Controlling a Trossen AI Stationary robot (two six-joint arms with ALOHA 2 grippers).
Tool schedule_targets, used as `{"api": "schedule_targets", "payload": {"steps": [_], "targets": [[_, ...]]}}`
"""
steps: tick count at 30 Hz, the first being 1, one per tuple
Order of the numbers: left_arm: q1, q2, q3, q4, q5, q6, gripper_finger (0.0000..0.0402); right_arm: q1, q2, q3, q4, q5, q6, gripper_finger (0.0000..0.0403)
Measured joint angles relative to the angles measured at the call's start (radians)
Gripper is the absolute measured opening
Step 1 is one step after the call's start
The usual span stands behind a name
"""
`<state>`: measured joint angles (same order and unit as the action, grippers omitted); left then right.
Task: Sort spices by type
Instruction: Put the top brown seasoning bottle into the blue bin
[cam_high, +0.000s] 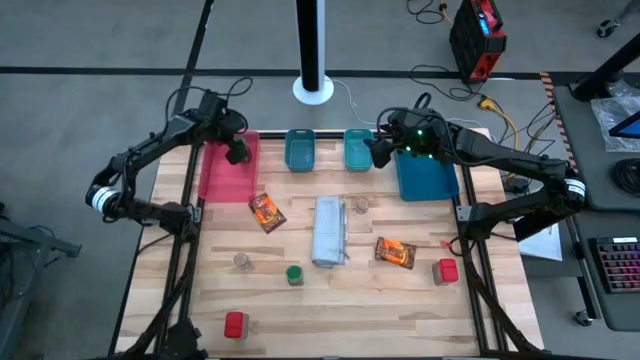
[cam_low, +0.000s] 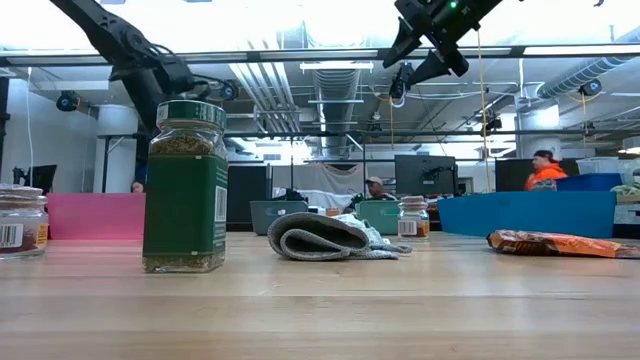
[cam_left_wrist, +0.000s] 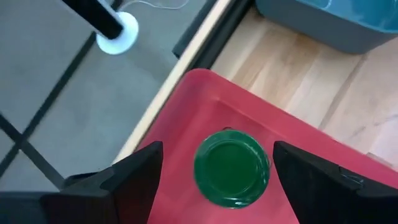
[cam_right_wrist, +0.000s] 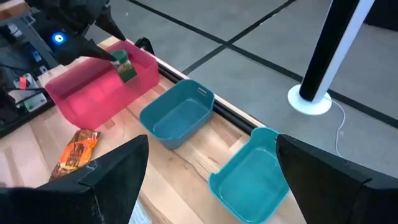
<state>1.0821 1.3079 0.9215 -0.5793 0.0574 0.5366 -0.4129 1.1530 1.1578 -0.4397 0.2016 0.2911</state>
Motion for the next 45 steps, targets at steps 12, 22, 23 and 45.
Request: {"api": "schedule_targets", "payload": {"steps": [12, 22, 23, 45], "targets": [[-0.036, -0.197, 0.027, -0.067, -0.013, -0.211, 0.0288, 0.0, 0.002, 0.073, 0.006, 0.0, 0.04, 0.0343], [-0.367, -0.351, 0.068, -0.034, 0.083, -0.697, 0.0288, 0.001, 0.002, 0.08, -0.016, 0.0, 0.016, 0.0343], [-0.419, -0.359, 0.068, -0.021, 0.082, -0.75, 0.0288, 0.001, 0.002, 0.08, -0.016, 0.0, 0.03, 0.0343], [-1.093, -0.294, 0.067, 0.022, -0.314, -1.198, 0.0288, 0.001, 0.008, 0.079, -0.089, 0.001, 0.394, 0.0343]]}}
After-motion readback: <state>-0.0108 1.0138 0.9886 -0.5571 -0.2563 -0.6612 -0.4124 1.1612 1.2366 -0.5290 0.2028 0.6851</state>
